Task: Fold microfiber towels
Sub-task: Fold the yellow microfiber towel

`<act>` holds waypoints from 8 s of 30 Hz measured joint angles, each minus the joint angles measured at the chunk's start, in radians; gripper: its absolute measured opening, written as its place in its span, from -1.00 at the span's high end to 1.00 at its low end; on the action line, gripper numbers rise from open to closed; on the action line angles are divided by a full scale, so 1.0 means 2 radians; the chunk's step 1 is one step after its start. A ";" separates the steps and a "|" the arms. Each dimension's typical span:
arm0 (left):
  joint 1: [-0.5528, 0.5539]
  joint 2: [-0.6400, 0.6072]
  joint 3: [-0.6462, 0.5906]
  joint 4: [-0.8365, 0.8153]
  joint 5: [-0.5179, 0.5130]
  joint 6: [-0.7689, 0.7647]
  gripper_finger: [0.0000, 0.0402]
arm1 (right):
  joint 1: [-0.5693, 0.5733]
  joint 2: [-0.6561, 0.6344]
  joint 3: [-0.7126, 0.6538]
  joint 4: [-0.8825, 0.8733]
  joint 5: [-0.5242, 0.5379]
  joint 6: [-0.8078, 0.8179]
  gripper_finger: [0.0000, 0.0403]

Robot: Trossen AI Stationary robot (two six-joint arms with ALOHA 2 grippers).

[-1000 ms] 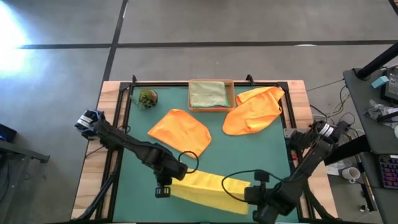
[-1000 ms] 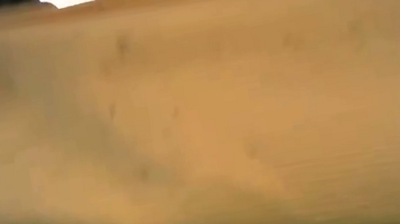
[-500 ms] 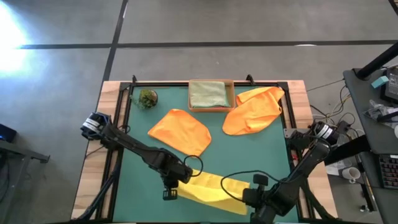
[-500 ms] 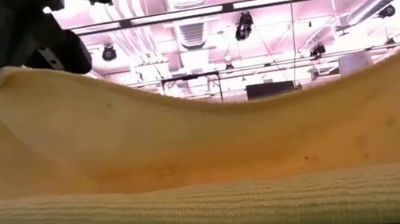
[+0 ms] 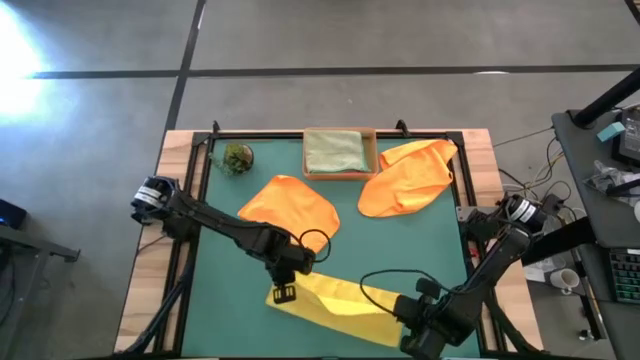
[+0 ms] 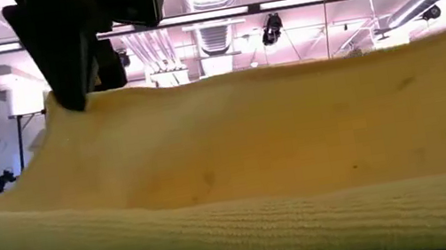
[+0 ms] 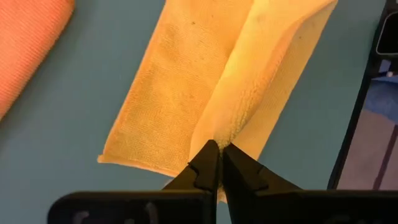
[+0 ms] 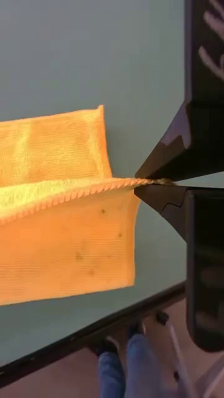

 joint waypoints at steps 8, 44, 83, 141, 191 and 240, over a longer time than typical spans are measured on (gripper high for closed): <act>0.032 0.018 -0.006 -0.002 -0.016 -0.029 1.00 | -0.016 -0.003 -0.004 -0.022 -0.014 0.069 0.96; 0.045 -0.015 0.010 -0.100 -0.002 0.027 -0.04 | -0.035 -0.058 -0.005 -0.064 0.053 0.067 0.30; -0.012 -0.040 -0.162 0.228 -0.008 0.010 0.99 | -0.048 -0.045 -0.269 0.408 -0.021 0.016 0.96; -0.012 -0.033 -0.176 0.272 0.028 -0.108 0.30 | -0.119 -0.208 -0.271 0.217 0.012 0.007 0.96; -0.012 -0.010 -0.181 0.390 -0.020 -0.039 0.97 | -0.216 -0.111 -0.179 0.163 0.057 -0.094 0.96; -0.003 -0.149 -0.186 0.146 -0.195 -0.040 0.97 | -0.133 0.080 -0.034 -0.006 -0.130 -0.248 0.96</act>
